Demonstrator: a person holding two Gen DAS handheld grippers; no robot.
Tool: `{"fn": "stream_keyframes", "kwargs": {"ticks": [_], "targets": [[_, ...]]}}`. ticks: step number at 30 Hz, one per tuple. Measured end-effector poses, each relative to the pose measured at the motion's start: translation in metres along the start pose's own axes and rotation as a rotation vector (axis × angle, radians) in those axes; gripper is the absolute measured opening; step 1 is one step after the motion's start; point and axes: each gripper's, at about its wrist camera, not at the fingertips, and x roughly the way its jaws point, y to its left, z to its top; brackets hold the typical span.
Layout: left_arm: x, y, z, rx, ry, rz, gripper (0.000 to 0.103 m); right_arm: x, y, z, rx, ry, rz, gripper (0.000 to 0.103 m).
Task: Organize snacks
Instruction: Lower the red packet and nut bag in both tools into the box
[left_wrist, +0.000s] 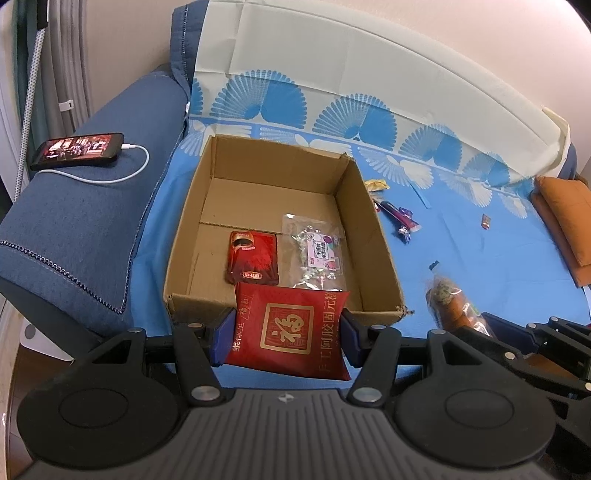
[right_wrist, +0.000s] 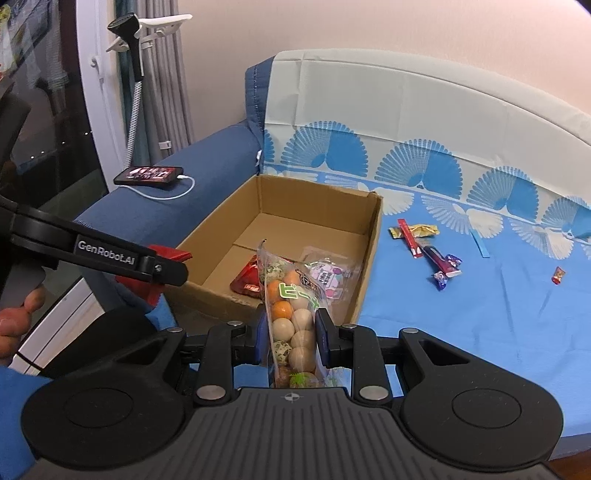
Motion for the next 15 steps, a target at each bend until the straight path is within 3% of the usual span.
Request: {"fn": "stream_keyframes", "kwargs": {"ticks": [15], "targets": [[0.027,0.013,0.048,-0.033,-0.033,0.019,0.063,0.036,-0.010,0.030,0.013,0.003,0.002,0.028]]}}
